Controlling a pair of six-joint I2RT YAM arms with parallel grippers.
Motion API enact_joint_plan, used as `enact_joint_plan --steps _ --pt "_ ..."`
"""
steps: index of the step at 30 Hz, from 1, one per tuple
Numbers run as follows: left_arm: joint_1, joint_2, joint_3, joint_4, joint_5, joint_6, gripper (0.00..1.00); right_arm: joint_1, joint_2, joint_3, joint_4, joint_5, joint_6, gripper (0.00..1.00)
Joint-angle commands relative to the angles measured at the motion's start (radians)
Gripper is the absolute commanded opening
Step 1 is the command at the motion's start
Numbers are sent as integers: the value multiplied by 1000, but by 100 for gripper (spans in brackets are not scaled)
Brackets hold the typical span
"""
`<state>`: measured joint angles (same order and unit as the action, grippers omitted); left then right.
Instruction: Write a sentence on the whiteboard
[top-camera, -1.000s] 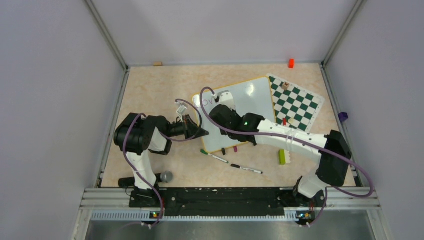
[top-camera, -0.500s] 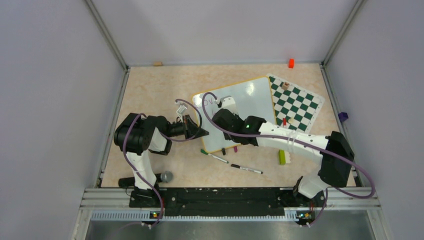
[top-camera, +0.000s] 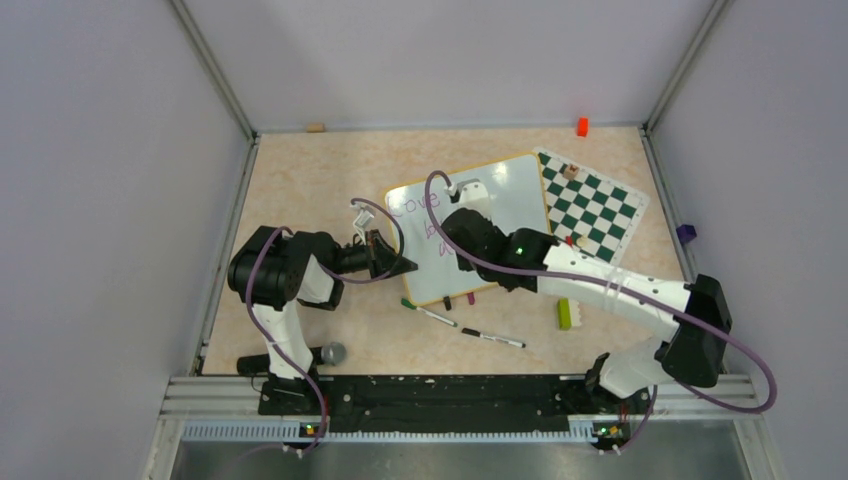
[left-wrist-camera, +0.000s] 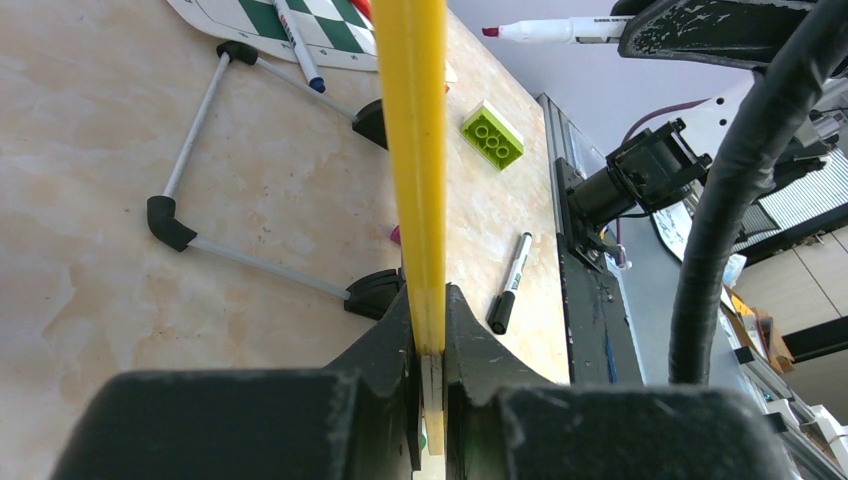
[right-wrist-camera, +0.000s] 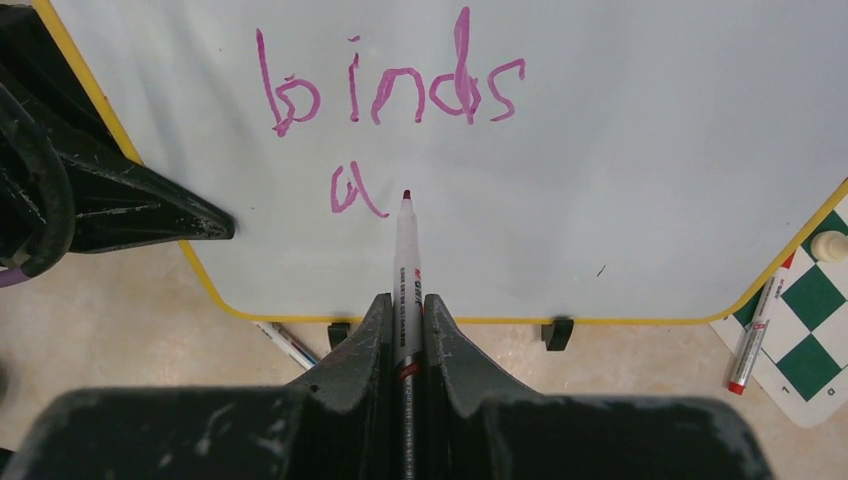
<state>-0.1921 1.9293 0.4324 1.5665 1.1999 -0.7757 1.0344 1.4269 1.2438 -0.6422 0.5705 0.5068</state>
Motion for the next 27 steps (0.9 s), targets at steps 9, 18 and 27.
enact_joint_plan --steps 9,18,27 --pt "-32 24 -8 53 109 68 0 -10 -16 -23 45 35 -10 0" --pt "-32 27 -6 53 109 67 0 -11 -31 -41 66 36 -15 0" --pt "-32 32 -5 53 110 70 0 -11 -39 -58 86 30 -26 0"
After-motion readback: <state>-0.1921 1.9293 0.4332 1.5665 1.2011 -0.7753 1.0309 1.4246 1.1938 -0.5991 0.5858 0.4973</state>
